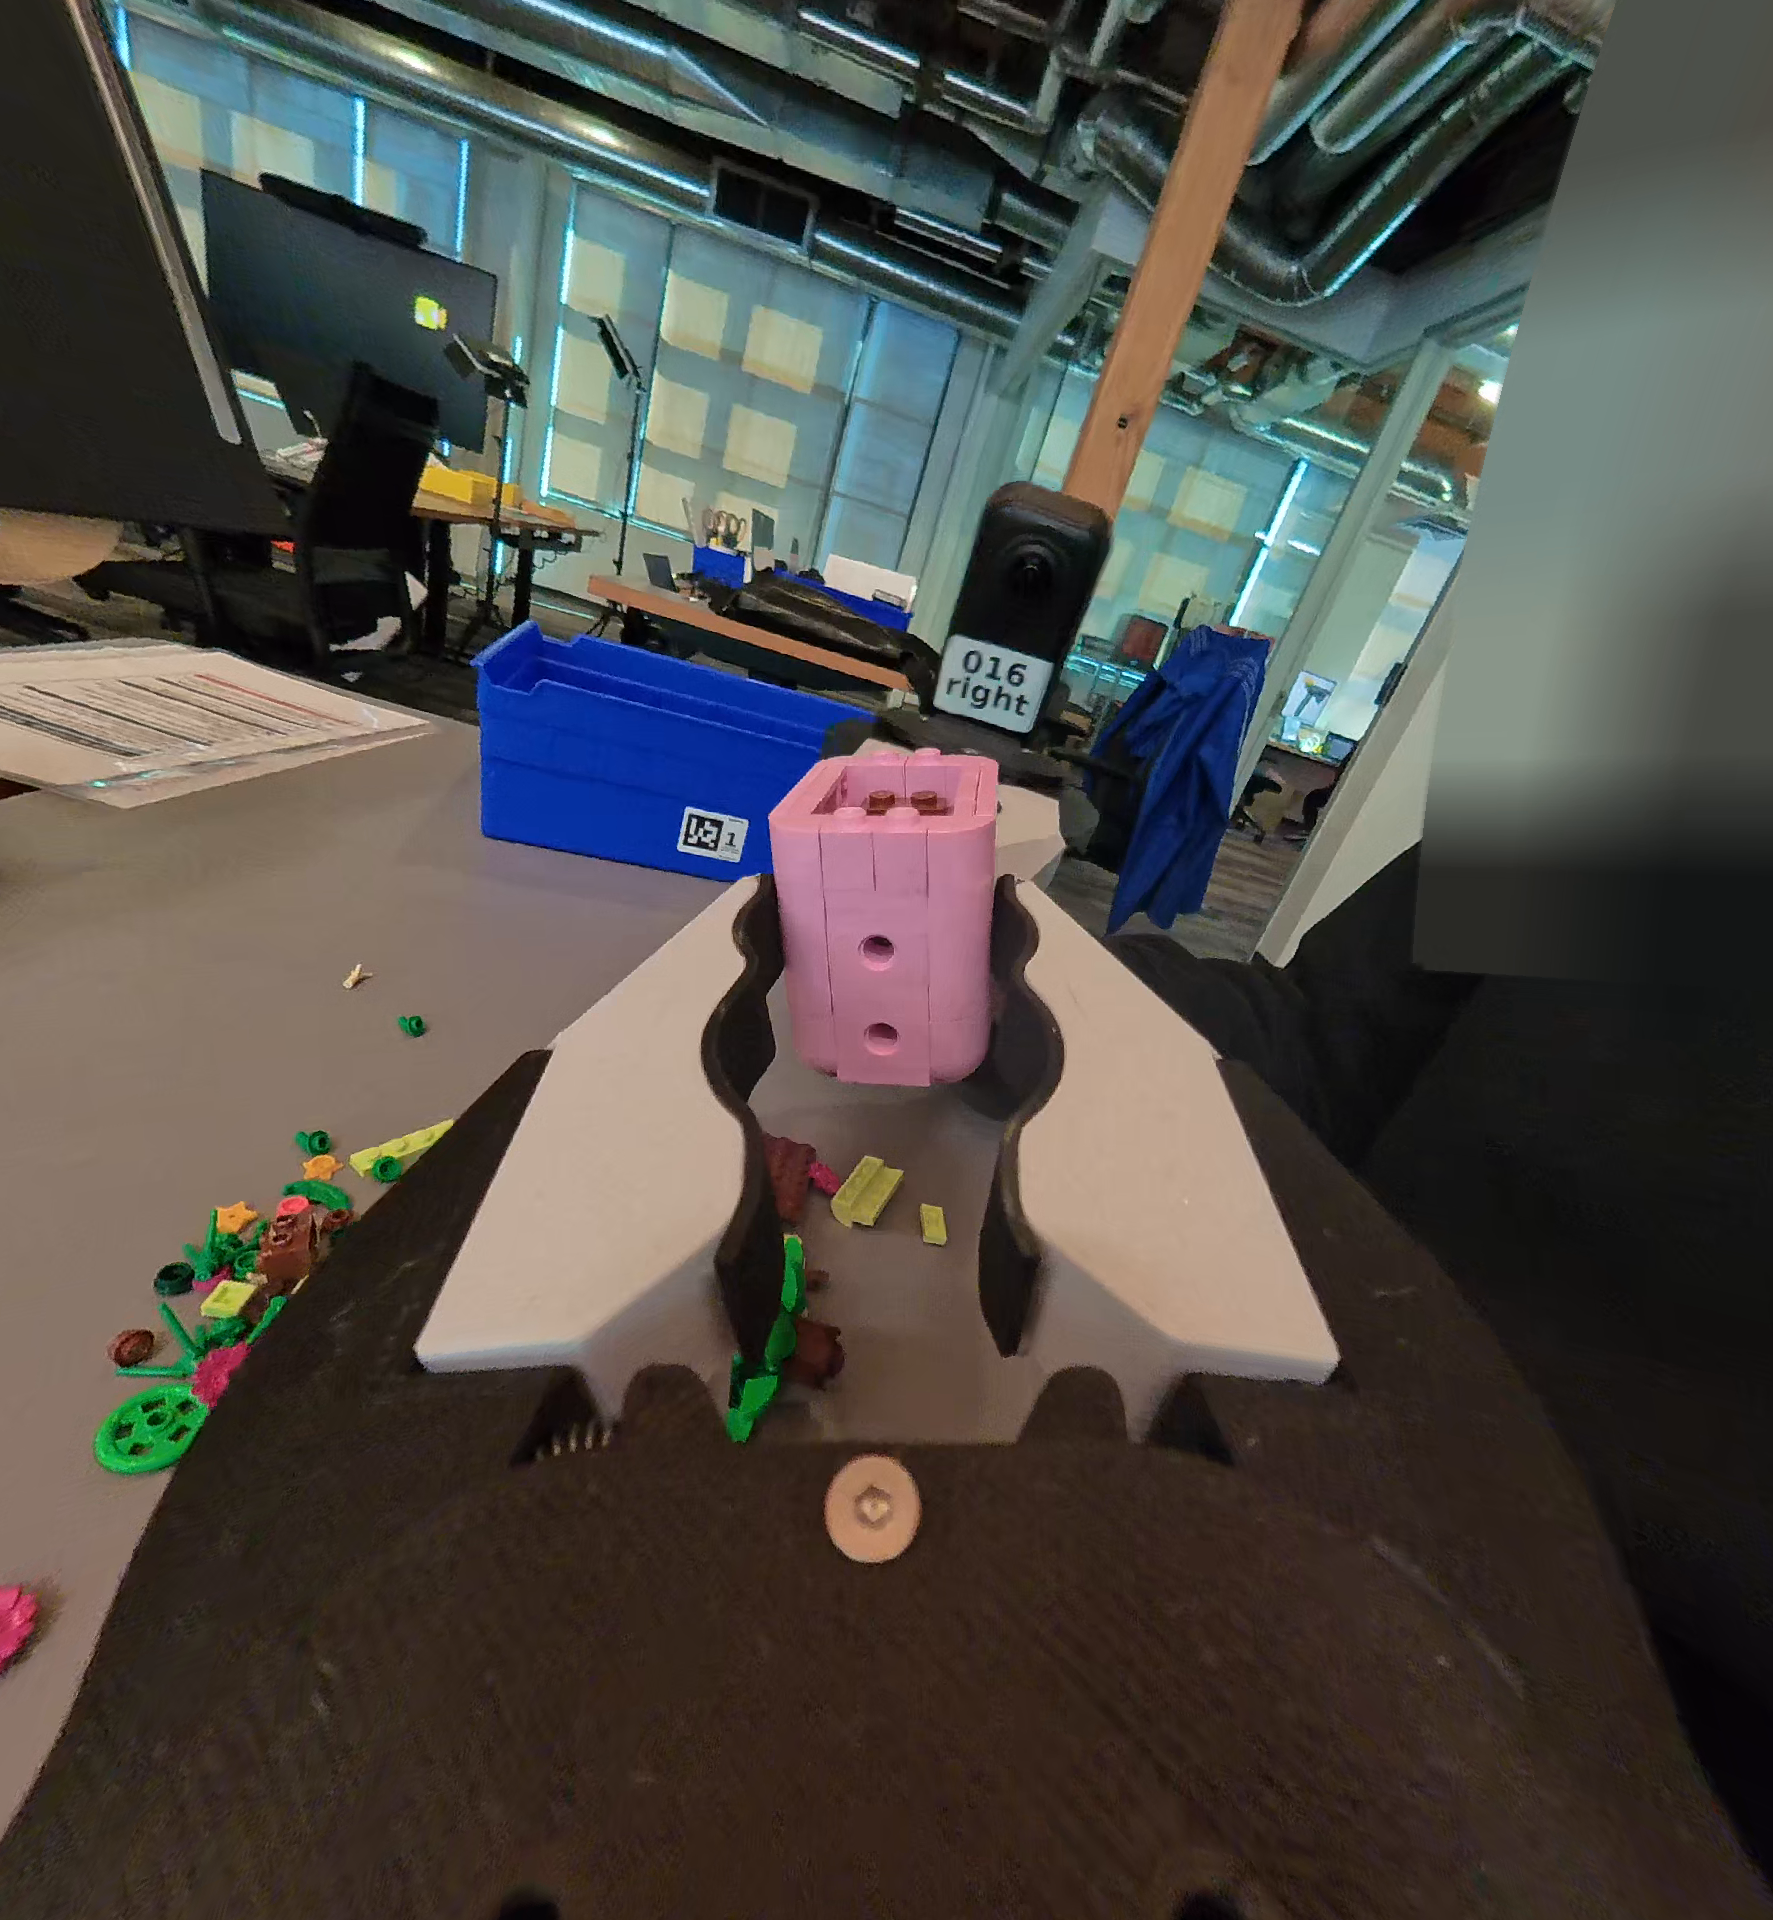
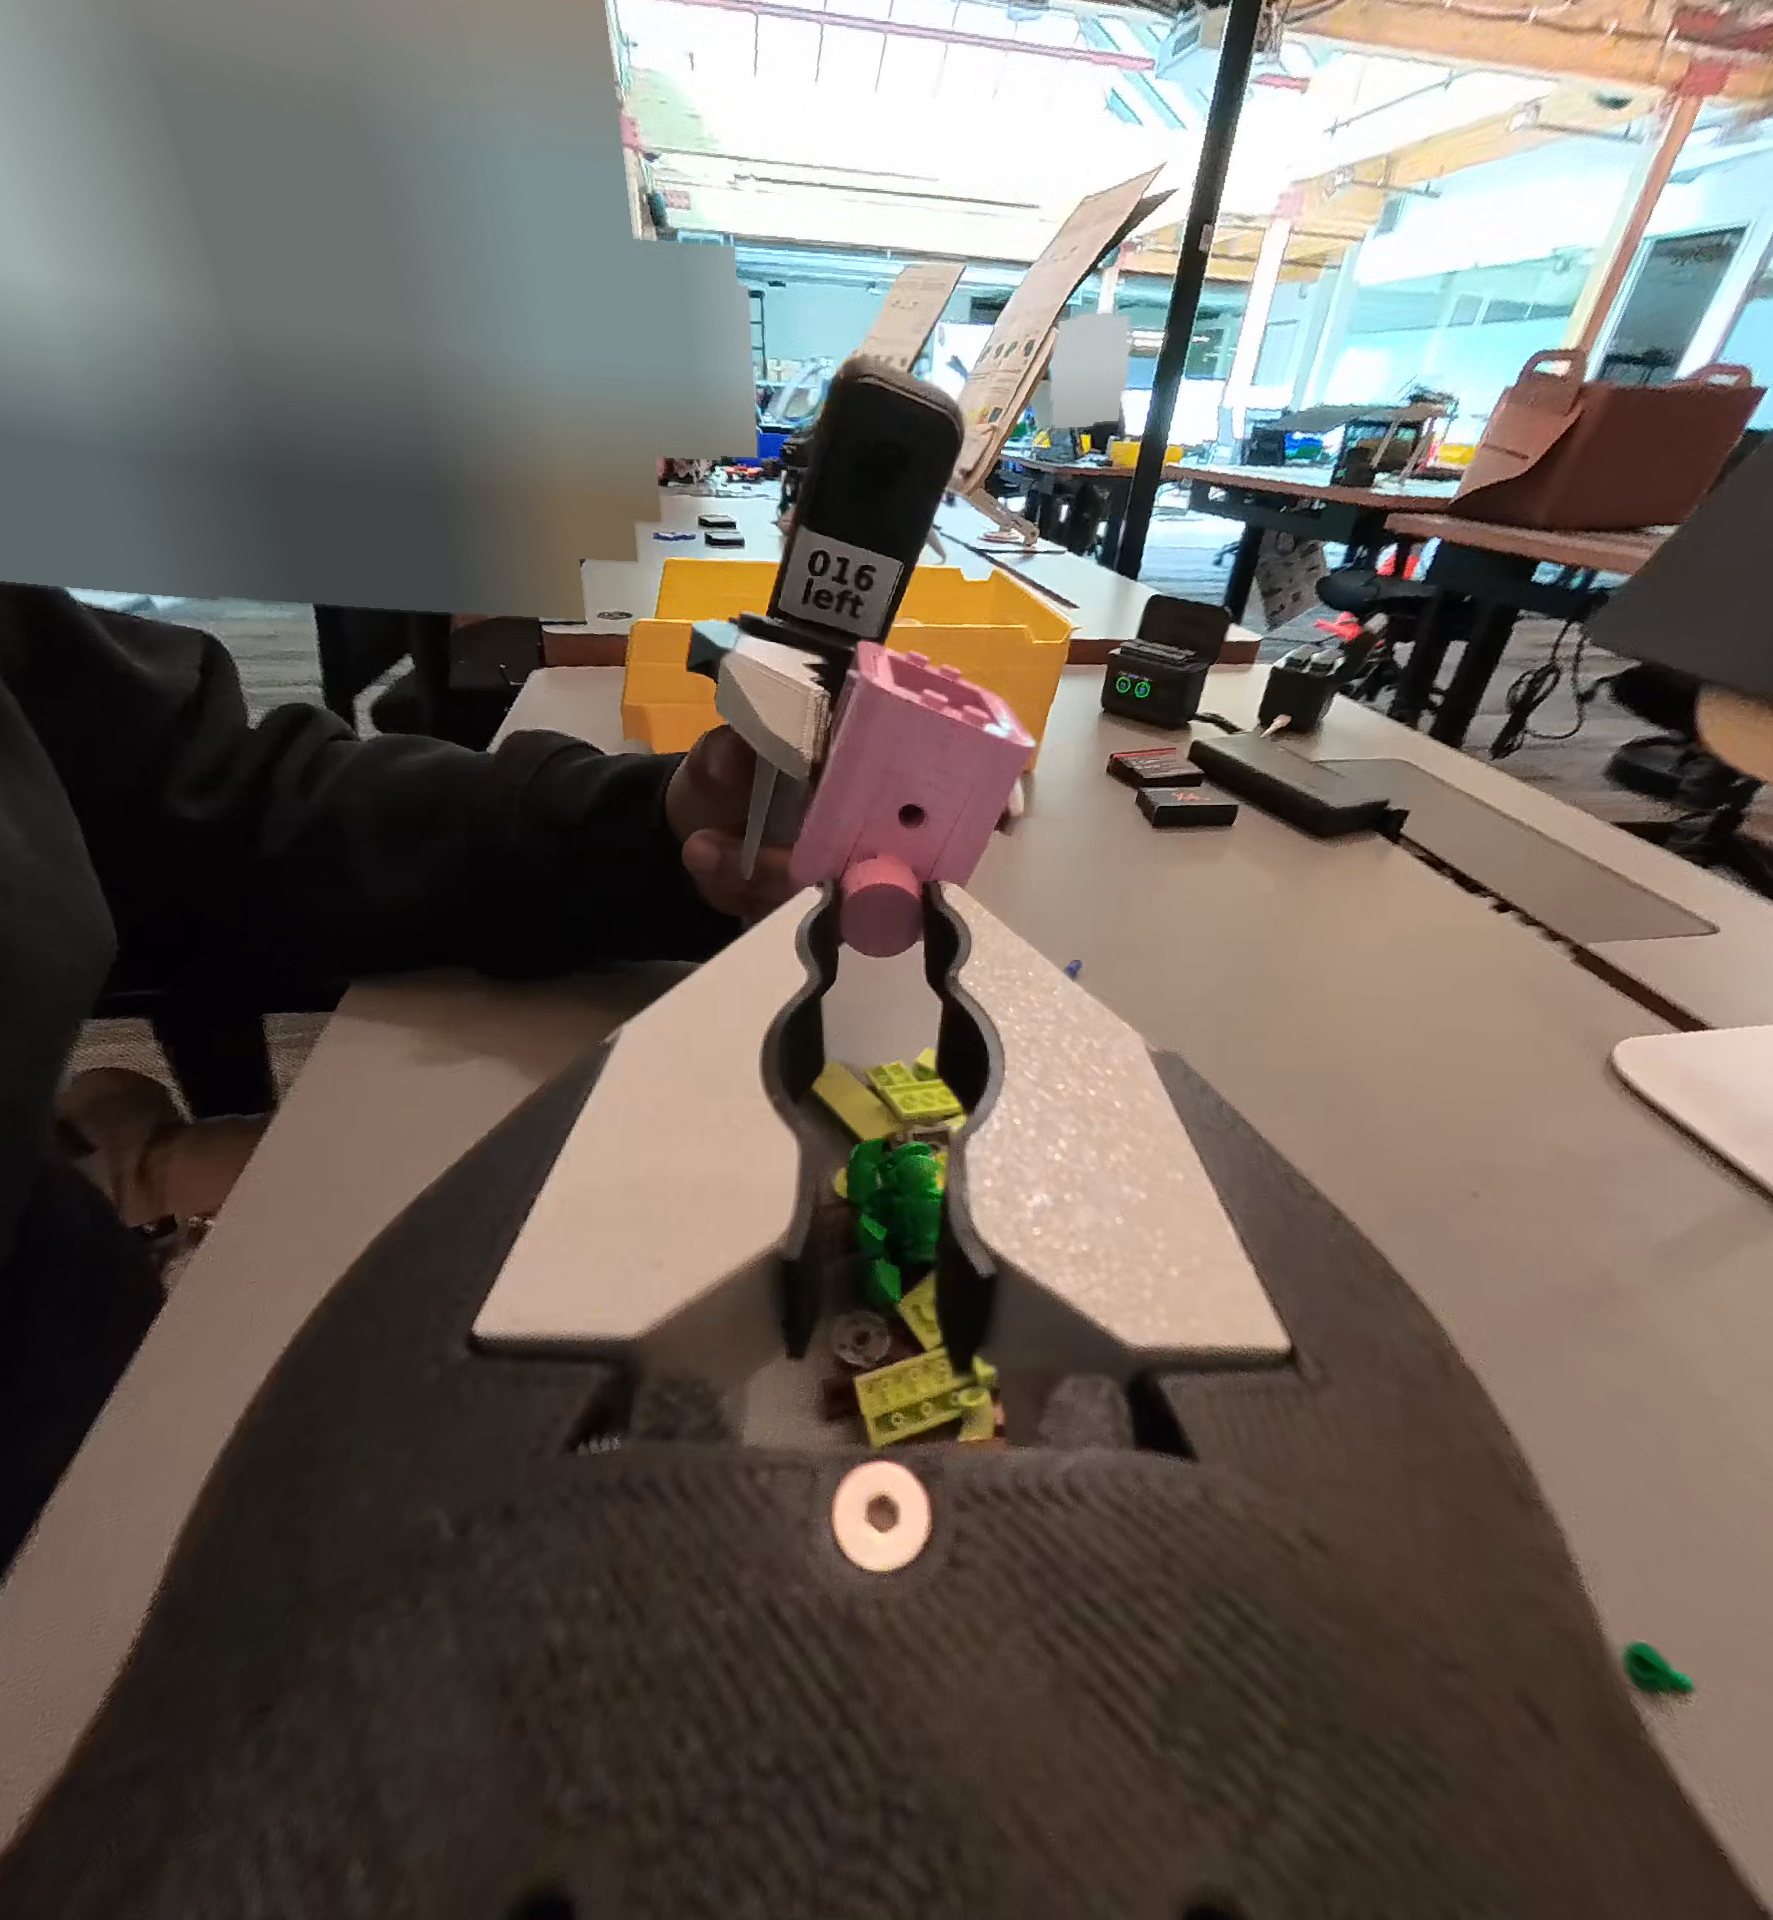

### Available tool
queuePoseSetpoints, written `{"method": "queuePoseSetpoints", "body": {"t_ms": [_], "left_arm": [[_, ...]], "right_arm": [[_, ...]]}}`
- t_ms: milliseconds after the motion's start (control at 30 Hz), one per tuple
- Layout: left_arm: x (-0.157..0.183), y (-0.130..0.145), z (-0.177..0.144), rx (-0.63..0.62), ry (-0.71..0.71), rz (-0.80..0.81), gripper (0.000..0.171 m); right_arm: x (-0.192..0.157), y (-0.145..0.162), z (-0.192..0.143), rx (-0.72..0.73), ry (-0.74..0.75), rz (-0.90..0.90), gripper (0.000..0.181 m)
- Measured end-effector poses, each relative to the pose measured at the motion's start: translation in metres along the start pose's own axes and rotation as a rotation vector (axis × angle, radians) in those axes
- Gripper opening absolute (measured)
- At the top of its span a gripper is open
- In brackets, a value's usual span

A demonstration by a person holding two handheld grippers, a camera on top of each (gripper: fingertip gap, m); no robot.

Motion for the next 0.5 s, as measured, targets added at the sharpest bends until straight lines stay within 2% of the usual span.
{"method": "queuePoseSetpoints", "body": {"t_ms": [167,233,267,300,367,400,500], "left_arm": [[0.006,-0.002,0.007,0.018,0.005,0.036,0.037],[0.006,-0.021,-0.005,0.143,0.037,-0.024,0.037],[0.002,-0.034,-0.019,0.208,0.022,-0.041,0.037],[-0.004,-0.042,-0.031,0.221,-0.026,-0.003,0.037],[-0.014,-0.045,-0.043,0.168,-0.123,0.084,0.037],[-0.019,-0.045,-0.047,0.134,-0.185,0.130,0.037],[-0.040,-0.044,-0.064,-0.003,-0.412,0.264,0.037]], "right_arm": [[0.007,-0.007,-0.008,0.104,-0.084,0.252,0.012],[0.014,-0.018,-0.020,0.232,-0.111,0.363,0.012],[0.025,-0.028,-0.035,0.340,-0.099,0.418,0.011],[0.034,-0.033,-0.049,0.390,-0.061,0.419,0.011],[0.038,-0.029,-0.053,0.331,0.024,0.315,0.012],[0.036,-0.028,-0.049,0.336,0.019,0.308,0.012],[0.031,-0.027,-0.043,0.379,-0.051,0.401,0.011]]}}
Point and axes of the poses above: each gripper's, where its closed fingertips meet, z out along the fingers, y out of its underside, x = y × z across the jaws, the point moved 5 cm from there along -z, back along the fingers, and after that the axes turned 8 degrees about x, right-handed, at the moved point
